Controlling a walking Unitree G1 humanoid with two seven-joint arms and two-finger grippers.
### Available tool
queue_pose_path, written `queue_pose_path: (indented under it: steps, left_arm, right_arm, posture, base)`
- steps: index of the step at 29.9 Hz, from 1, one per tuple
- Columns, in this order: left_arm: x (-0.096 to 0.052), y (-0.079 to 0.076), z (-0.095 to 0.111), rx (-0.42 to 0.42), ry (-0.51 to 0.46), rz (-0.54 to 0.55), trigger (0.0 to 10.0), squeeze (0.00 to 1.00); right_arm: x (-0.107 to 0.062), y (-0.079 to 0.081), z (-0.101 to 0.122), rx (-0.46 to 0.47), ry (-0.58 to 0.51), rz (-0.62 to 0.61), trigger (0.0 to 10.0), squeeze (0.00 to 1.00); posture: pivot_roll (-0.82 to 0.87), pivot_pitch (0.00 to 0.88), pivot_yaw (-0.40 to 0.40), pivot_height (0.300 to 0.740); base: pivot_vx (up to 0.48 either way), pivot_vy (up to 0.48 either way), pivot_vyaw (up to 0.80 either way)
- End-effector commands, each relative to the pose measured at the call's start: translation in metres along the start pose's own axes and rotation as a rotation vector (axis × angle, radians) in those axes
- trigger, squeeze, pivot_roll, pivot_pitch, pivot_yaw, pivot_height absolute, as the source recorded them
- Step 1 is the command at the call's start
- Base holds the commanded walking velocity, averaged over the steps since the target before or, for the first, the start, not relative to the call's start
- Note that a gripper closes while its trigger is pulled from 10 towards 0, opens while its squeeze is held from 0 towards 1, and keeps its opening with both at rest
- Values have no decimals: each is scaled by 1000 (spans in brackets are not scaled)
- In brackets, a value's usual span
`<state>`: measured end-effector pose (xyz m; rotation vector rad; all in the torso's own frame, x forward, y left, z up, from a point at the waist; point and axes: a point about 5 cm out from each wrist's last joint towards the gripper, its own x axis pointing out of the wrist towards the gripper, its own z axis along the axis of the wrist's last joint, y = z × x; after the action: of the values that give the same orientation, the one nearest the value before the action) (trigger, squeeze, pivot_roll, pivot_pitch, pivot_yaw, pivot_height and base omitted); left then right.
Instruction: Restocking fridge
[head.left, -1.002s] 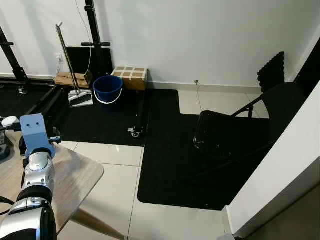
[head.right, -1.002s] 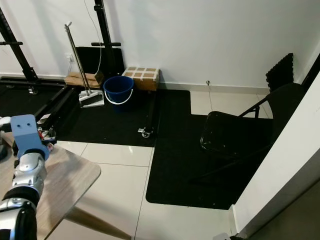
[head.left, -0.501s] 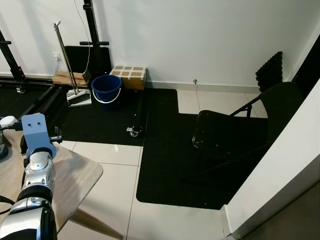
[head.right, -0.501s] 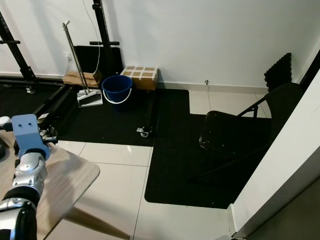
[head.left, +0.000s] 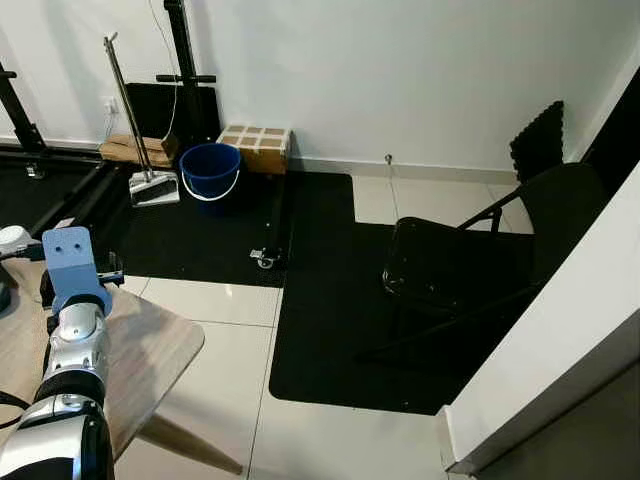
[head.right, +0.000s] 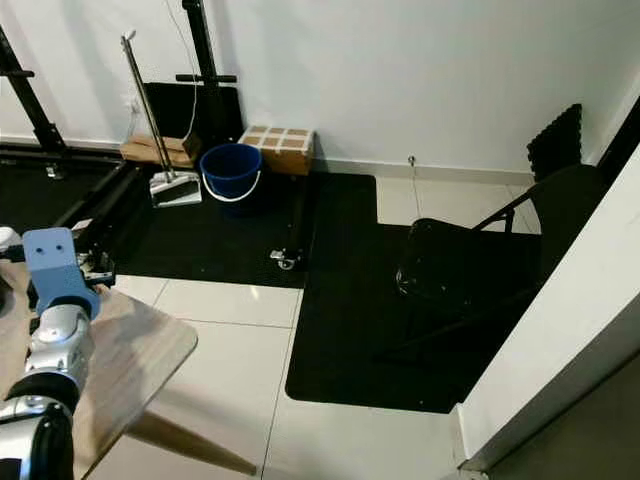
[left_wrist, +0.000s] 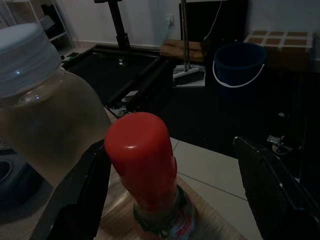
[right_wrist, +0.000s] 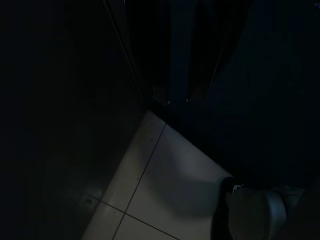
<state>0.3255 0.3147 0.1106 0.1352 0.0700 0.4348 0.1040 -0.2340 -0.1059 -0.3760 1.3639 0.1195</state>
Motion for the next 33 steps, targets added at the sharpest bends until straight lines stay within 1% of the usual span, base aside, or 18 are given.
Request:
queue_pose_path:
  steps: [1, 9, 10, 11, 28, 33]
  left_arm:
    - [0, 12, 0, 13, -3, 27, 10000, 0]
    - [2, 13, 5, 19, -22, 31, 9961, 0]
    - [2, 13, 5, 20, -24, 30, 1804, 0]
    - [2, 12, 6, 23, -27, 27, 0, 0]
    - [2, 9, 7, 22, -38, 12, 0, 0]
    - [2, 5, 8, 13, -47, -2, 0, 0]
  right_arm:
    - [0, -2, 2, -13, -11, -5, 10000, 0]
    - [-1, -4, 3, -21, -12, -10, 10000, 0]
    - [-1, -5, 3, -21, -12, -10, 10000, 0]
    - [-1, -5, 3, -20, -13, -10, 10000, 0]
    - [-1, -6, 4, -14, -15, -11, 10000, 0]
    - [-1, -6, 7, -10, -23, -12, 10000, 0]
  posture:
    - [-26, 47, -35, 740]
    - [-27, 45, -39, 740]
    - [-27, 45, -39, 740]
    - [-27, 45, -39, 740]
    - [-32, 40, -39, 740]
    - [-27, 24, -36, 740]
  base:
    - [0, 0, 0]
    - [0, 0, 0]
    - [0, 0, 0]
    - [0, 0, 0]
    - [0, 0, 0]
    - [0, 0, 0]
